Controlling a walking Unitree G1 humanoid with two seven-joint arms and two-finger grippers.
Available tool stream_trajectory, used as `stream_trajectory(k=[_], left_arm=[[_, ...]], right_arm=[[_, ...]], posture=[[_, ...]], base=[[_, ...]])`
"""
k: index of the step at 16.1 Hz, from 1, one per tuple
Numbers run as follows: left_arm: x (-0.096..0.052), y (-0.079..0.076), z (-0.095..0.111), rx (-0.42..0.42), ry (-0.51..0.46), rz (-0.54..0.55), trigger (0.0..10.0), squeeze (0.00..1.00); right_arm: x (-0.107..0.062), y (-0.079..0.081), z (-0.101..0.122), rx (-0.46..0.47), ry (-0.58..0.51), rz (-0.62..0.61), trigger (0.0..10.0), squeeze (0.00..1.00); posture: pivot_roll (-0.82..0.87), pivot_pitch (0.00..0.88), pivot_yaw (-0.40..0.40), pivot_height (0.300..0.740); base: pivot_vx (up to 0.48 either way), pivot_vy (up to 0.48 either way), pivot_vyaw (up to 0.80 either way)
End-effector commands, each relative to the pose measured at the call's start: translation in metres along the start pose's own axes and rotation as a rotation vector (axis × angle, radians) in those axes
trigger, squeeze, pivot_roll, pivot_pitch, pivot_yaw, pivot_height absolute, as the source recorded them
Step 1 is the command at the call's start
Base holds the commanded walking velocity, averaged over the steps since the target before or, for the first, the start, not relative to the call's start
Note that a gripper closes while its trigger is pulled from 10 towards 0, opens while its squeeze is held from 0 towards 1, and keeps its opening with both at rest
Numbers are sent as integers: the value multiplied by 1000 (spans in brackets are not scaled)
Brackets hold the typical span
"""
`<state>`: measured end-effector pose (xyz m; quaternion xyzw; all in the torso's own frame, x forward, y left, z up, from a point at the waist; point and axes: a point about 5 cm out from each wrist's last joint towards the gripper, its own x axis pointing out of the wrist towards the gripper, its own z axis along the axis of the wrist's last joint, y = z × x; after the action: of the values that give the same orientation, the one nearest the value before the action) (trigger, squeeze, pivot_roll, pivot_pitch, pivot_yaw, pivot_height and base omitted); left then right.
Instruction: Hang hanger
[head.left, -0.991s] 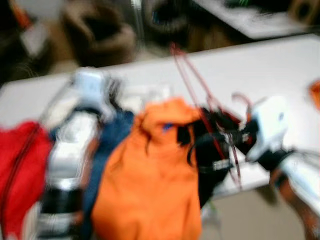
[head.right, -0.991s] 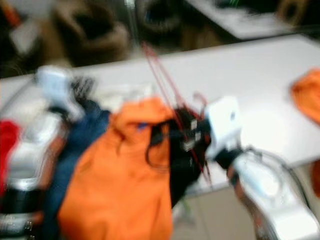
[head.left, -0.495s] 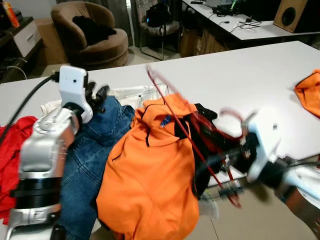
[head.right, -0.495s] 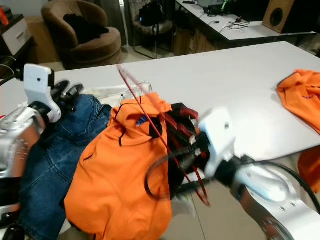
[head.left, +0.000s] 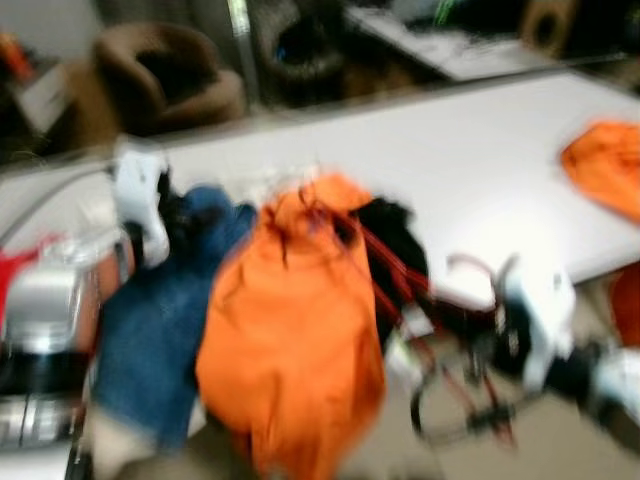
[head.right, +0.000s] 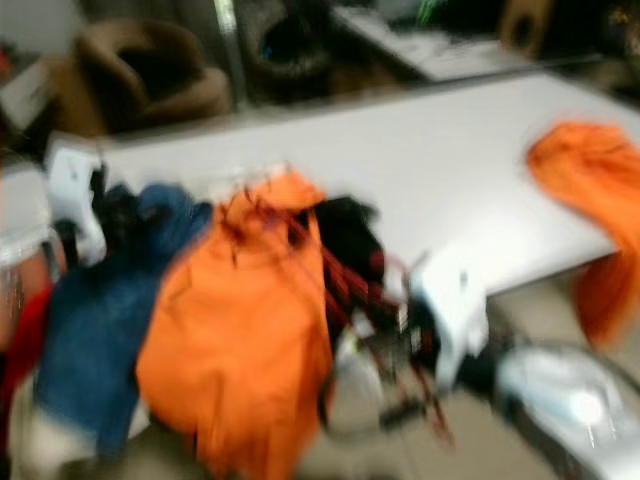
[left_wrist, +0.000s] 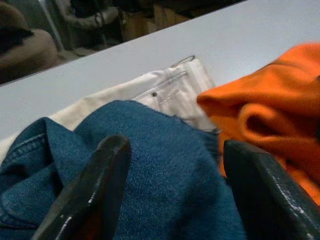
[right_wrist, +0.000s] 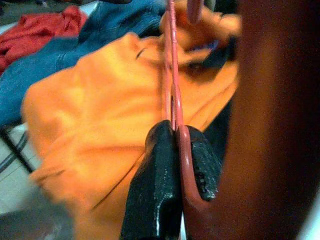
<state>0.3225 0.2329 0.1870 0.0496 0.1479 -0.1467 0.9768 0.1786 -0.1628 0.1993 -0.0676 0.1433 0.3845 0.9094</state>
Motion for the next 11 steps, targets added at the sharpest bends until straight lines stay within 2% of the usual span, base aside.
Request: stream_trajectory(k=[1,3,5,9,11], left_arm=[[3,3,-3,58,21,57,10000,0],[5,6,-1,36,-4,102,10000,0],[12,3,-5,-51,-17,120,10000,0],[20,1,-7,-12,-22,198,10000,0],[23,8,-2,85,-60,310,10000,0]], right_arm=[[-1,1,6,-37,-15,32,10000,0],[1,1,8,-34,-27,42,10000,0],[4,-1,7,-30,-35,24,10000,0],[5,0,9,-33,-45,28,10000,0],[7,1,8,-39,-40,38,10000,0]], posture=[[-246,0,75,740],[-243,0,77,740],[-243,0,83,740],[-245,0,82,740],[-247,0,82,740]], base=[[0,0,0],[0,0,0],[0,0,0],[0,0,0],[0,0,0]])
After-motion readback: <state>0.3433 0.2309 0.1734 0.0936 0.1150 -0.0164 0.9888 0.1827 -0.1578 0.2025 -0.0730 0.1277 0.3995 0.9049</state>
